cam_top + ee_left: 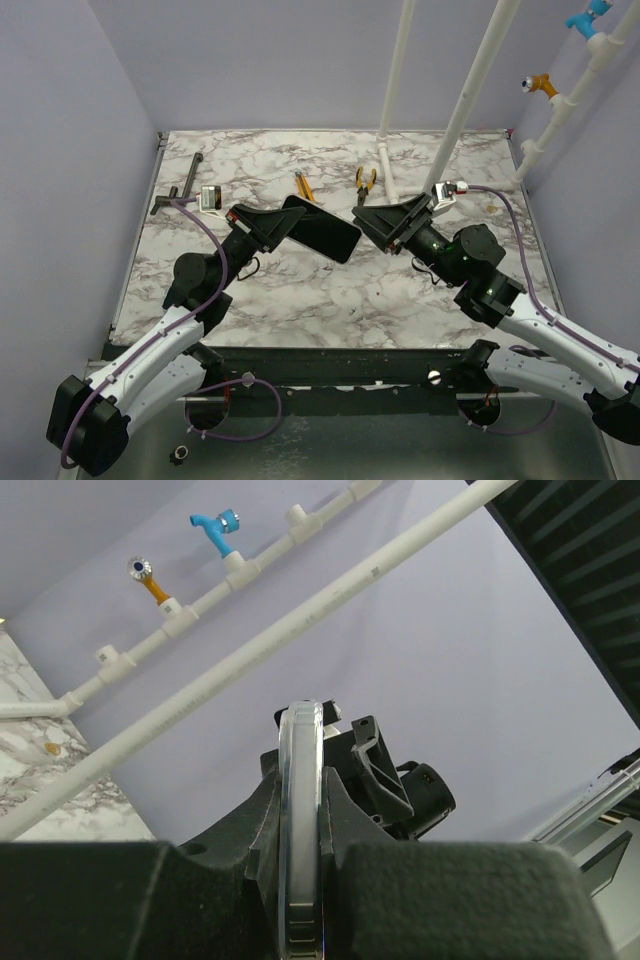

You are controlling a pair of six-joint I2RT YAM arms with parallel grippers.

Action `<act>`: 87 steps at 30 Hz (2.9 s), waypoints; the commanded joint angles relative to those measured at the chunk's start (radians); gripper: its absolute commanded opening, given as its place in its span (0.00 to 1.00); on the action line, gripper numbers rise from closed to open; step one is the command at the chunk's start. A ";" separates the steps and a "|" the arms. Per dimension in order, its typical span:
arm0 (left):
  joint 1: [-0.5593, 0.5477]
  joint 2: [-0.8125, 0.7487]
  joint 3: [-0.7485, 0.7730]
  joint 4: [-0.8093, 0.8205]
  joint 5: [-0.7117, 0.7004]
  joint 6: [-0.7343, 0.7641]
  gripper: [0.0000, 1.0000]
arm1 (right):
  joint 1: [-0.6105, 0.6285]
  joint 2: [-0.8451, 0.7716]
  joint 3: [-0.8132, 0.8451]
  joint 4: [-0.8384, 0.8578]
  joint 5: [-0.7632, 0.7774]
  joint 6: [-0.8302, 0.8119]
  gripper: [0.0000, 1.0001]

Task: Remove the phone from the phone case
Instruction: Remove the phone case from the phone.

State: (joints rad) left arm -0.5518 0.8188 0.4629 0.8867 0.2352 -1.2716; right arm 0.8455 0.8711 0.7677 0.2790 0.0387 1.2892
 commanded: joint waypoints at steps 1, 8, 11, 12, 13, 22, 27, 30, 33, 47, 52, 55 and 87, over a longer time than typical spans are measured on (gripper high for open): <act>0.001 -0.030 0.048 0.030 0.004 0.014 0.00 | 0.007 -0.018 0.019 -0.079 0.070 -0.060 0.65; 0.001 -0.021 0.054 0.021 -0.003 0.014 0.00 | 0.007 0.020 0.003 0.006 -0.011 -0.036 0.44; 0.001 -0.015 0.059 0.021 -0.004 0.011 0.00 | 0.007 0.029 -0.013 0.049 -0.032 -0.012 0.38; 0.001 -0.014 0.059 0.021 -0.004 0.009 0.00 | 0.007 0.032 -0.017 0.061 -0.033 -0.007 0.37; 0.001 -0.013 0.059 0.021 -0.006 0.007 0.00 | 0.007 0.034 -0.016 0.064 -0.033 -0.005 0.37; 0.001 -0.005 0.049 0.021 -0.030 -0.022 0.00 | 0.007 0.056 -0.018 0.098 -0.069 0.013 0.33; 0.001 -0.007 0.040 0.021 -0.050 -0.041 0.00 | 0.007 0.065 -0.018 0.107 -0.074 0.016 0.34; 0.001 -0.009 0.042 0.021 -0.053 -0.040 0.00 | 0.007 0.063 -0.025 0.106 -0.068 0.020 0.38; 0.001 -0.011 0.039 0.021 -0.054 -0.041 0.00 | 0.007 0.061 -0.031 0.114 -0.069 0.028 0.31; 0.001 0.020 0.007 0.021 -0.062 -0.077 0.00 | 0.007 0.074 -0.119 0.450 -0.114 0.138 0.01; 0.001 0.067 -0.008 0.024 -0.059 -0.144 0.00 | 0.007 0.117 -0.150 0.701 -0.145 0.159 0.01; 0.001 0.101 -0.014 0.040 -0.054 -0.187 0.00 | 0.007 0.151 -0.158 0.845 -0.157 0.187 0.01; 0.000 0.233 -0.012 0.204 -0.082 -0.253 0.00 | 0.007 0.262 -0.144 1.146 -0.182 0.248 0.13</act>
State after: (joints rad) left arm -0.5434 1.0405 0.4664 1.2144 0.1658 -1.5139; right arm 0.8253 1.2037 0.5842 1.2503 -0.0406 1.5291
